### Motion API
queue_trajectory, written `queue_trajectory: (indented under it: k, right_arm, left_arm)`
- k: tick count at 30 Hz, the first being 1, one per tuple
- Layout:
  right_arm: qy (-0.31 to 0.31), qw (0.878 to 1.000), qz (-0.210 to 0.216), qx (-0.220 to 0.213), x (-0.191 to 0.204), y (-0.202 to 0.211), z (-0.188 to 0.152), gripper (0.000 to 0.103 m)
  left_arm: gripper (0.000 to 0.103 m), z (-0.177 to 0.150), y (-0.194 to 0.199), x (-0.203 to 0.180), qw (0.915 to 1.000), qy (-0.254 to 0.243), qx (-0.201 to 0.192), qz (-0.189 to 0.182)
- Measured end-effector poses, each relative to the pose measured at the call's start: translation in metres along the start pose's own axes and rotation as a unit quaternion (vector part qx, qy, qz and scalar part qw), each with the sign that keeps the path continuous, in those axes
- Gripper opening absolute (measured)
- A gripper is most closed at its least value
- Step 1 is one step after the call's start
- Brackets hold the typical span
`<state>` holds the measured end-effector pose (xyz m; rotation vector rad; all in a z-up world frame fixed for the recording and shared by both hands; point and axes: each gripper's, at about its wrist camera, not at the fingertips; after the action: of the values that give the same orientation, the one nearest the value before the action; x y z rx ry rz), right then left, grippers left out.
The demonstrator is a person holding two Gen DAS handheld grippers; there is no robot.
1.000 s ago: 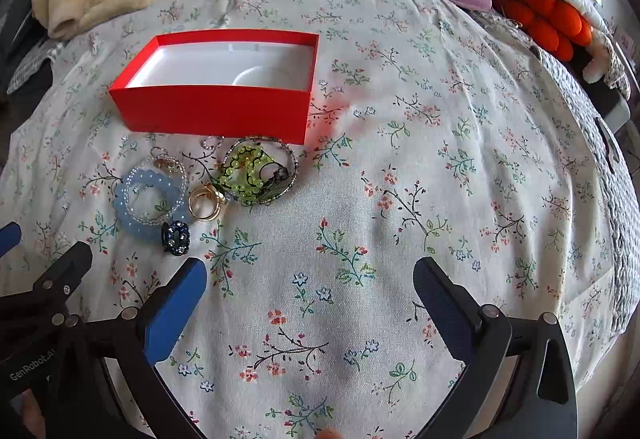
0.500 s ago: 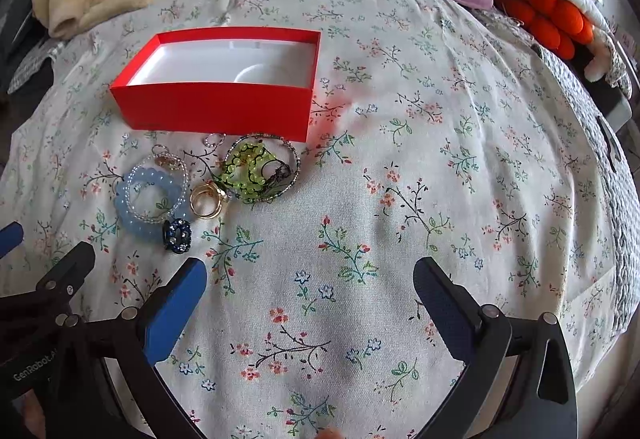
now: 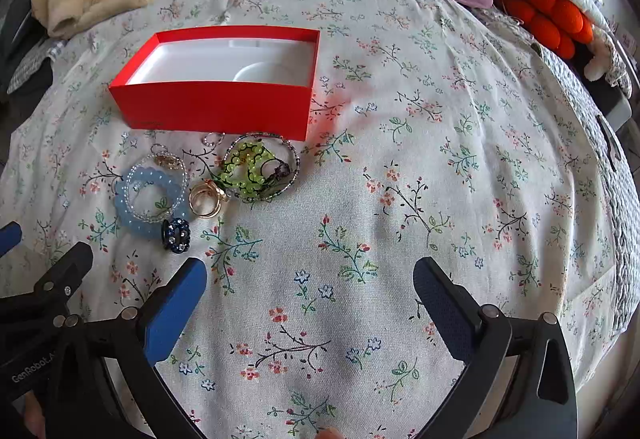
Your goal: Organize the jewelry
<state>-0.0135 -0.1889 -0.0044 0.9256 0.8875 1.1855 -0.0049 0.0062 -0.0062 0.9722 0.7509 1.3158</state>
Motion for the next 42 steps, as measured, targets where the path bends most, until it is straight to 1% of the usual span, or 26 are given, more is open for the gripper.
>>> queue_trajectory:
  k: [23,42]
  right_arm:
    - [0.000,1.000,-0.001,0.002,-0.0018,-0.0024,-0.0015,0.103]
    - [0.002,1.000,-0.004,0.006,-0.0025,-0.0029,-0.0009,0.103]
  left_arm:
    - [0.103,0.0002,0.0002,0.0028,1.0000,-0.002,0.000,0.004]
    - [0.103,0.0024,-0.0065,0.0074,0.9999,-0.005,0.007,0.008]
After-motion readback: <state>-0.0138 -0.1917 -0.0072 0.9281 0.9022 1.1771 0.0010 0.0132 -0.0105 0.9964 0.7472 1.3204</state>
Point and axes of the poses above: each gripper's, at about its wrist camera, not at the fingertips, and y roughly against the way its jaws point, x to its left, z to its top, and after that the axes turned 4 degrees about x, right-handed
